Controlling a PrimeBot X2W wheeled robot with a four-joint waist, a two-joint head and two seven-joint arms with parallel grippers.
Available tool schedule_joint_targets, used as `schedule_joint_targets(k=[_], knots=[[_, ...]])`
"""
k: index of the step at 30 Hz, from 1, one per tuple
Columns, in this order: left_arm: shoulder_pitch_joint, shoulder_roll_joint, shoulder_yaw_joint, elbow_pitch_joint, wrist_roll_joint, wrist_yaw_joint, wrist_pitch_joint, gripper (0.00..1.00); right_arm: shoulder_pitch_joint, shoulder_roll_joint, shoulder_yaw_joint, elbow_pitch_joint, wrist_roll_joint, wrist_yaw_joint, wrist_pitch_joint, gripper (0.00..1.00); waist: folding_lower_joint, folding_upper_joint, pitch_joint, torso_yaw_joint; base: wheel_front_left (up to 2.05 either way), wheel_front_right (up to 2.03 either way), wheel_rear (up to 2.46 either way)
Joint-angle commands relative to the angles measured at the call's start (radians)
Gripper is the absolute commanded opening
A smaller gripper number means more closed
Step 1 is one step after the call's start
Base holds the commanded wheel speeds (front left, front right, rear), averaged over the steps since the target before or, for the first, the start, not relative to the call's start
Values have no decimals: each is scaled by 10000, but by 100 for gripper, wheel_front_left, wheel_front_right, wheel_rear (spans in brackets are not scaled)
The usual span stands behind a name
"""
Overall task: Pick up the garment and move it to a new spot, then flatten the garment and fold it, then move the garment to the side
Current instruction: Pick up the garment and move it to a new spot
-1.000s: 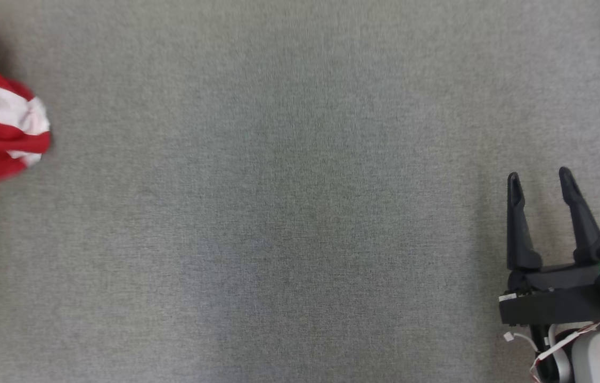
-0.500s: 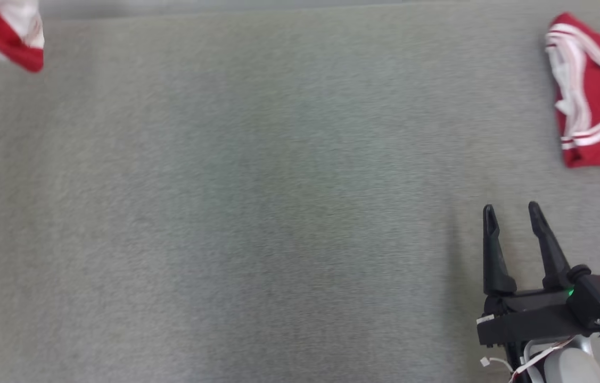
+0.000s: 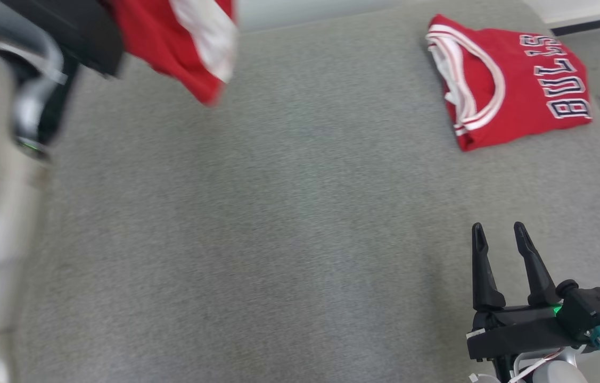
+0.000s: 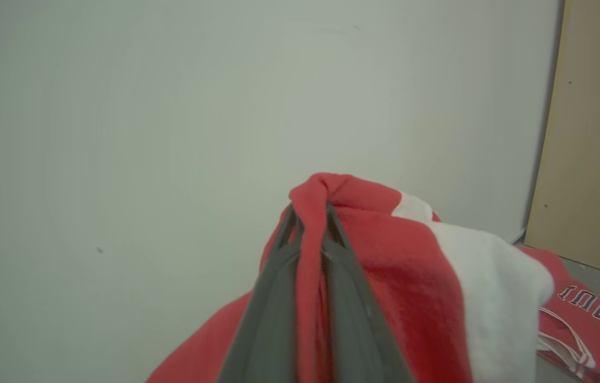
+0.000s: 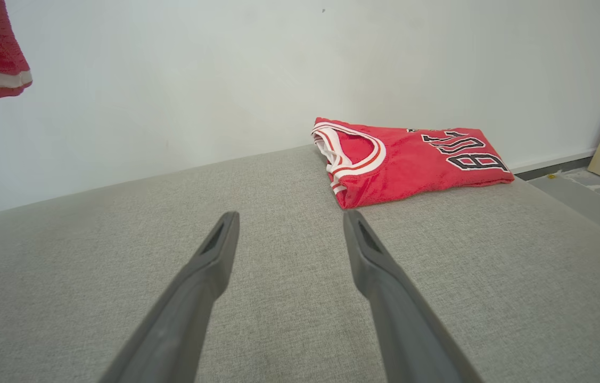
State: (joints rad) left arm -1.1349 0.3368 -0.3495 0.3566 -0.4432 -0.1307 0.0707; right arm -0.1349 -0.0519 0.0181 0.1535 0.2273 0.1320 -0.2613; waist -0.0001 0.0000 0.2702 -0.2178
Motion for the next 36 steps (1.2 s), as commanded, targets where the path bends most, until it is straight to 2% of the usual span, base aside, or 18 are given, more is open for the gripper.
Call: schedule_joint_targets(k=[1,6,10,20,21,22,23,24,30,36], knots=[[388,-207,-188,-201,-101,61,3,0,55,21,34,-32,77,-30,-39,100,1,0,-134,-449,0,0,0],[1578,-862,-826,-606,-176,176,-36,0,134,22,131,-112,228,-30,-43,100,1,0,-143,-621,0,0,0],[2462,-1102,-1202,-615,-199,210,-132,0,130,21,201,-115,312,-30,-44,100,1,0,-153,-680,0,0,0],[5294,-1819,-2191,228,-333,401,-986,0,204,19,371,23,476,-30,-43,100,1,0,-307,-745,0,0,0],[5451,-1871,-2299,329,-303,393,-1052,2,222,21,368,42,453,-30,-34,100,1,0,-340,-709,0,0,0],[5574,-1926,-2384,434,-255,403,-1156,43,234,19,354,70,423,-30,-33,100,1,0,-388,-656,0,0,0],[5661,-1985,-2494,526,-199,393,-1224,89,246,19,354,87,388,-30,-33,100,1,0,-441,-598,0,0,0],[5718,-2059,-2564,577,-204,381,-1313,100,257,20,367,108,353,-30,-33,100,1,0,-498,-541,0,0,0],[5736,-2164,-2320,322,-231,590,-2405,100,417,18,185,221,104,-30,-32,100,1,0,-1003,-86,0,0,0],[6094,-1645,-1556,-265,-134,1127,-3113,100,668,15,31,224,-143,-30,-33,100,1,0,-1523,441,0,0,0]])
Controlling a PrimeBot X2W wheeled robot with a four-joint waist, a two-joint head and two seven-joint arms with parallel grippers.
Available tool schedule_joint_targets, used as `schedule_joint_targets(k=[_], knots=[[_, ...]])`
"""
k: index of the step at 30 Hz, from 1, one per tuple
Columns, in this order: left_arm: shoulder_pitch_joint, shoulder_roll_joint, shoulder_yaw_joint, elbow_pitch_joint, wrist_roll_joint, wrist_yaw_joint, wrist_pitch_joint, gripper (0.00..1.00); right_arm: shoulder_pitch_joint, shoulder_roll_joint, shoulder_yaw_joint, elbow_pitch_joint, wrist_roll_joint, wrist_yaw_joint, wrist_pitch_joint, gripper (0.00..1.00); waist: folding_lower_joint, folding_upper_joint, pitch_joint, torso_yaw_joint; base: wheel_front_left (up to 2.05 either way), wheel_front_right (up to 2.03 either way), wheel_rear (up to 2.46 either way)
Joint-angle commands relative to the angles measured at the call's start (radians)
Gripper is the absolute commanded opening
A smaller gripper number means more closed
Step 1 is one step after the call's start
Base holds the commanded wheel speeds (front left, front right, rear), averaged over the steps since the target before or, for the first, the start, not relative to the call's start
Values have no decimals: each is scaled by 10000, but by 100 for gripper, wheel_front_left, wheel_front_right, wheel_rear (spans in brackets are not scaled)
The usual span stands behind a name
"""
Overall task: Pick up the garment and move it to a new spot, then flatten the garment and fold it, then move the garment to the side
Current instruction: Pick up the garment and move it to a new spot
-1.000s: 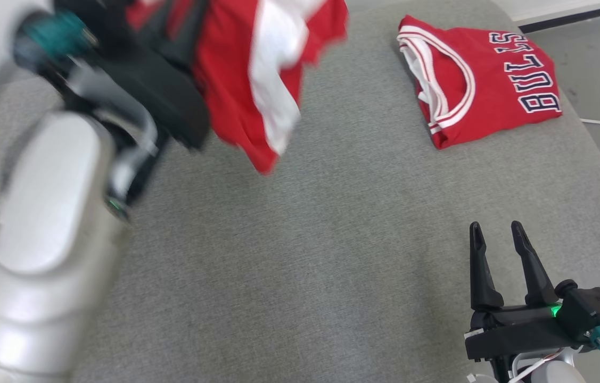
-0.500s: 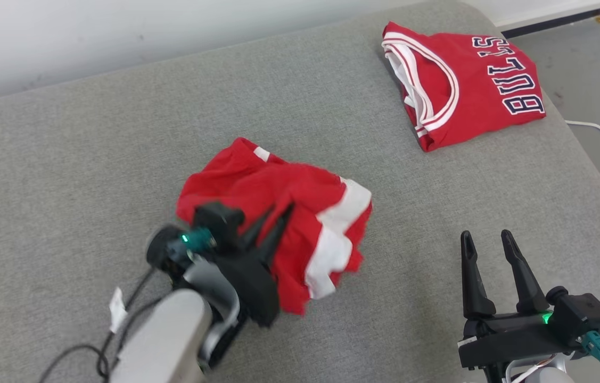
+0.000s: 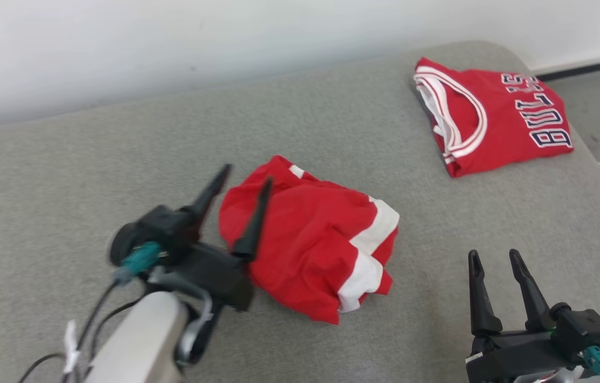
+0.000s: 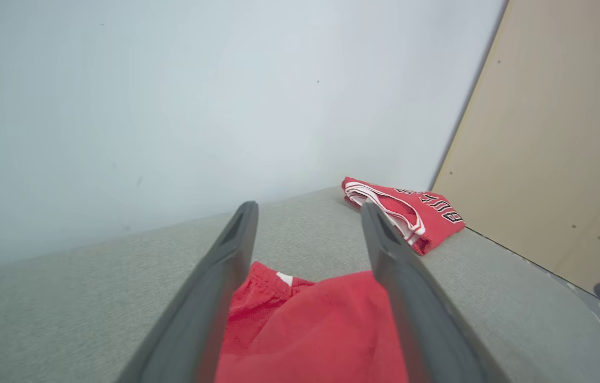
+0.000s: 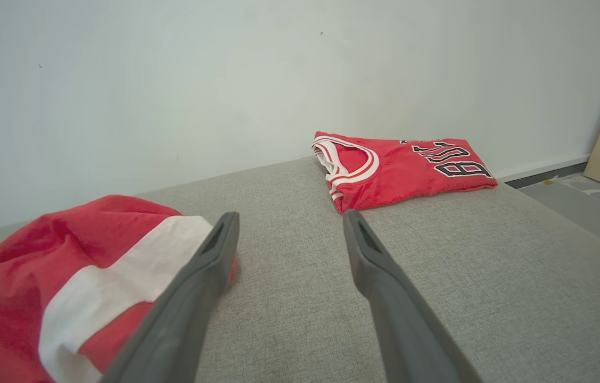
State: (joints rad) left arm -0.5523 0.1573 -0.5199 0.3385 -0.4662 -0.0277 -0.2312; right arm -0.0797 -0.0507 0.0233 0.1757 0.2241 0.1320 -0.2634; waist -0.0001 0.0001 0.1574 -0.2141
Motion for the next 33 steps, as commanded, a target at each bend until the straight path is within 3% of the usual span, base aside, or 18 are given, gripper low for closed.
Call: schedule_joint_targets(k=[1,10,16,22,33], knots=[[365,278,326,-208,104,200,-165,100,154,5,-36,7,-142,-30,-11,100,1,-1,-468,480,0,0,0],[1886,1664,2069,-1363,183,987,-336,100,395,4,-78,-11,-292,-30,-11,100,1,-1,-859,1046,0,0,0],[3601,1958,3133,-2461,417,1293,-327,100,559,4,-136,-92,-331,-30,56,100,1,-1,-1071,1313,0,0,0],[4701,1823,3549,-2900,445,1146,-329,100,744,-32,-149,-226,-337,-30,200,100,1,-1,-1169,1573,0,0,0],[5849,1061,4556,-3058,718,989,-329,100,1063,-39,107,-429,-266,-30,449,100,1,-1,-1192,1908,0,0,0]])
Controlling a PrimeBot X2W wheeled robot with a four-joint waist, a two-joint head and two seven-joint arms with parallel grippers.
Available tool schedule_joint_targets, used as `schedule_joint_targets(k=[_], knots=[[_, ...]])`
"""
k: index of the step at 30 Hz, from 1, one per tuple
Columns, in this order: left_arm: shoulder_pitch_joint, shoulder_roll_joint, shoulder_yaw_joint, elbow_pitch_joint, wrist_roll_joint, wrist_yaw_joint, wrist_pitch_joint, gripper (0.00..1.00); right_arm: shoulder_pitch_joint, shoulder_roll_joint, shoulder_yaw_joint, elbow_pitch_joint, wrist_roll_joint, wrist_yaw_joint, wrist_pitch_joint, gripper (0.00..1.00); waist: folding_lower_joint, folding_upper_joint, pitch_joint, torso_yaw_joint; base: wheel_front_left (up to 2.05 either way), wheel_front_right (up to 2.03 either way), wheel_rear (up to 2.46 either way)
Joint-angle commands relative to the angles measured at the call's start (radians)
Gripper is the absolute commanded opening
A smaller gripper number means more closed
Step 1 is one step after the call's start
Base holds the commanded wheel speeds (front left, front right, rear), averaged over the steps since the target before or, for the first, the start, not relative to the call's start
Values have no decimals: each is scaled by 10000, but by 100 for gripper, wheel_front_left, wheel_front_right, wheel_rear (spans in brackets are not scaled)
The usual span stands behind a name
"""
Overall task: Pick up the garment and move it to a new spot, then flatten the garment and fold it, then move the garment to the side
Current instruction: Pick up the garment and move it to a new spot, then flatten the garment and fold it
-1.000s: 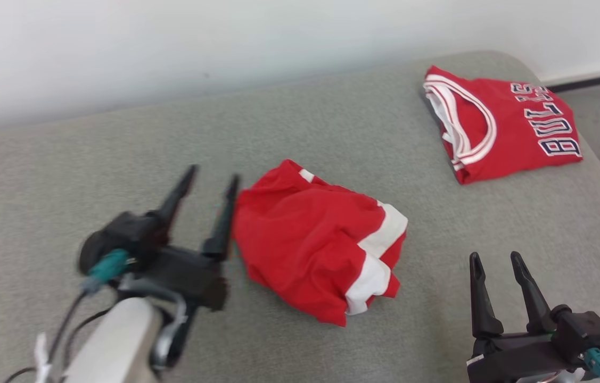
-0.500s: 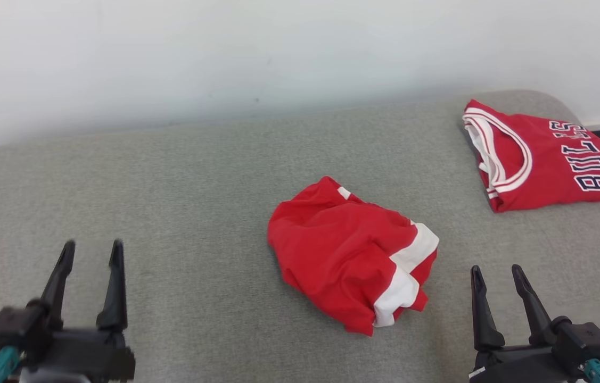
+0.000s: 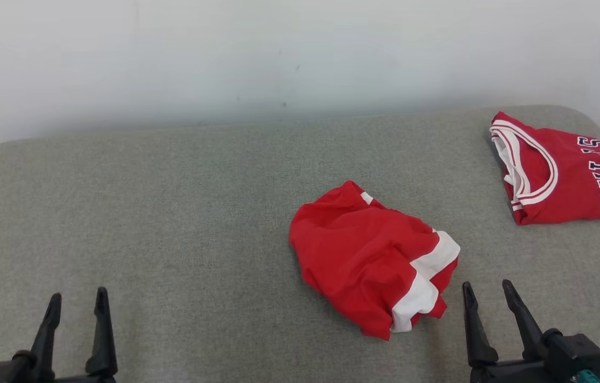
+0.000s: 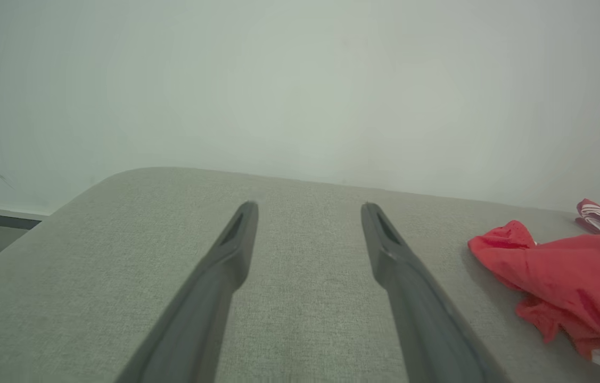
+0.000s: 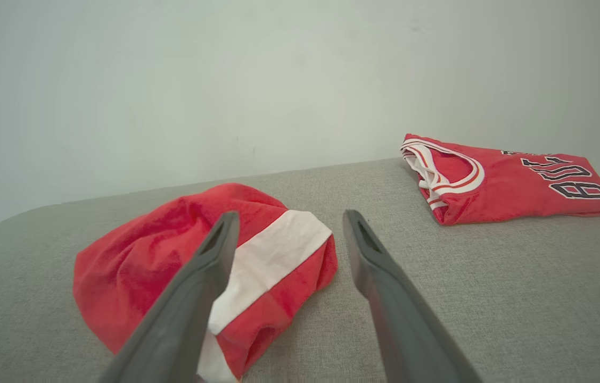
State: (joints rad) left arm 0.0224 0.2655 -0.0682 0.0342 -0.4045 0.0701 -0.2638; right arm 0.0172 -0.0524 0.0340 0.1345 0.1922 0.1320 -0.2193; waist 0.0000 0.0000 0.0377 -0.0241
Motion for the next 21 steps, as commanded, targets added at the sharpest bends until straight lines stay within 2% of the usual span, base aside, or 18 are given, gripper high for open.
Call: schedule_joint_targets(k=[1,14,21], knots=[[165,-84,156,-12,153,-15,-5,100,105,-21,31,-8,70,-30,25,100,0,0,14,18,0,0,0],[216,-674,740,235,875,-605,-4,100,58,-8,23,142,154,-30,23,100,0,0,52,82,0,0,0],[-69,-899,850,333,1106,-886,-4,100,-759,-399,-9,287,132,-30,232,100,0,0,294,147,0,0,0]])
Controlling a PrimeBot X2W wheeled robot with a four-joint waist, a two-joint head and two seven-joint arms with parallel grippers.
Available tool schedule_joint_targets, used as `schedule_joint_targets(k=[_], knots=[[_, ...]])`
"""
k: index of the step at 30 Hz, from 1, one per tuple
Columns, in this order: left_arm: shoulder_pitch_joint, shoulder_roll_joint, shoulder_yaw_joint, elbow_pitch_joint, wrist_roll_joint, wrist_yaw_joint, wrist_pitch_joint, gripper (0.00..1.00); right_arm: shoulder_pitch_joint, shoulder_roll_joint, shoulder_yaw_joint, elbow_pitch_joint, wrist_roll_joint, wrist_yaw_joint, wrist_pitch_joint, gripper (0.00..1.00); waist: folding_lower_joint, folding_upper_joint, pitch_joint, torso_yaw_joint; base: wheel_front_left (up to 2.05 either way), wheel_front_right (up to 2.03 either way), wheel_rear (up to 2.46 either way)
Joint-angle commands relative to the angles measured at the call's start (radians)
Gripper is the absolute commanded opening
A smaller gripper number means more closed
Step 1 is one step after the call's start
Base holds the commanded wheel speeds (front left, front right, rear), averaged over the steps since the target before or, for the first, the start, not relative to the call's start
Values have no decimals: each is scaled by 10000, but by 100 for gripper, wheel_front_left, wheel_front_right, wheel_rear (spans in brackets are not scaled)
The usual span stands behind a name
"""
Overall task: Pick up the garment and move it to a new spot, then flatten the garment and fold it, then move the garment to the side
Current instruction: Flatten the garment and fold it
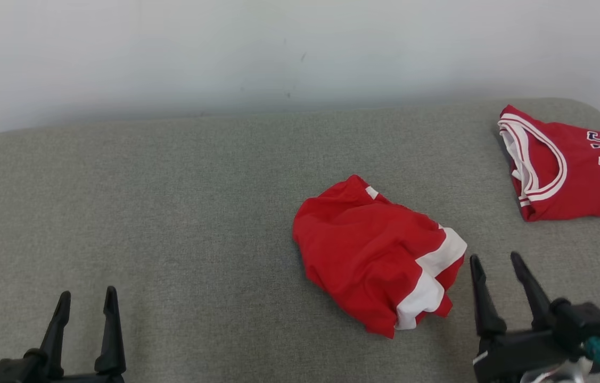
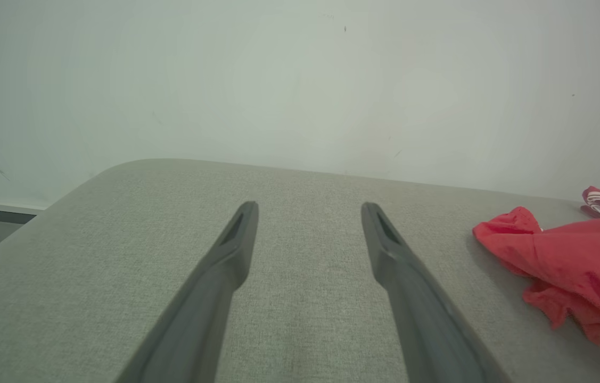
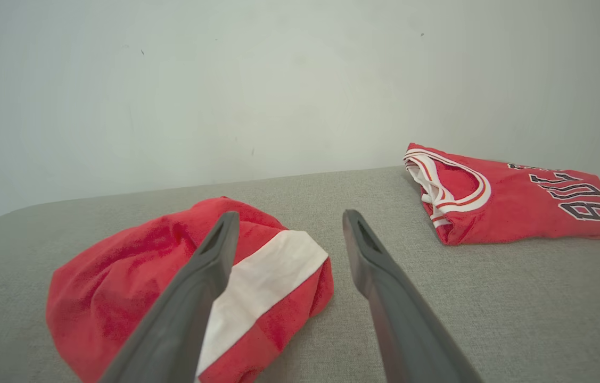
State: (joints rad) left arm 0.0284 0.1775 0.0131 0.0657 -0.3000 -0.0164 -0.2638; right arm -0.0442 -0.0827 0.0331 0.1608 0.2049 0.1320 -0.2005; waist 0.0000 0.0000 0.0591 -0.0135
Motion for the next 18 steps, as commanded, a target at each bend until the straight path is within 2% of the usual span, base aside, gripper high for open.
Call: schedule_joint_targets(k=[1,8,18], knots=[[-192,-54,52,45,107,-81,-4,100,-349,-183,-6,69,19,-30,104,100,0,0,134,71,0,0,0],[-571,-339,30,205,375,-353,-4,100,-1900,-830,-167,901,131,-30,945,100,0,0,565,428,0,0,0],[-1020,-670,90,513,555,-660,-4,100,-3586,-1426,-59,3155,491,-30,1903,100,0,0,1155,994,0,0,0]])
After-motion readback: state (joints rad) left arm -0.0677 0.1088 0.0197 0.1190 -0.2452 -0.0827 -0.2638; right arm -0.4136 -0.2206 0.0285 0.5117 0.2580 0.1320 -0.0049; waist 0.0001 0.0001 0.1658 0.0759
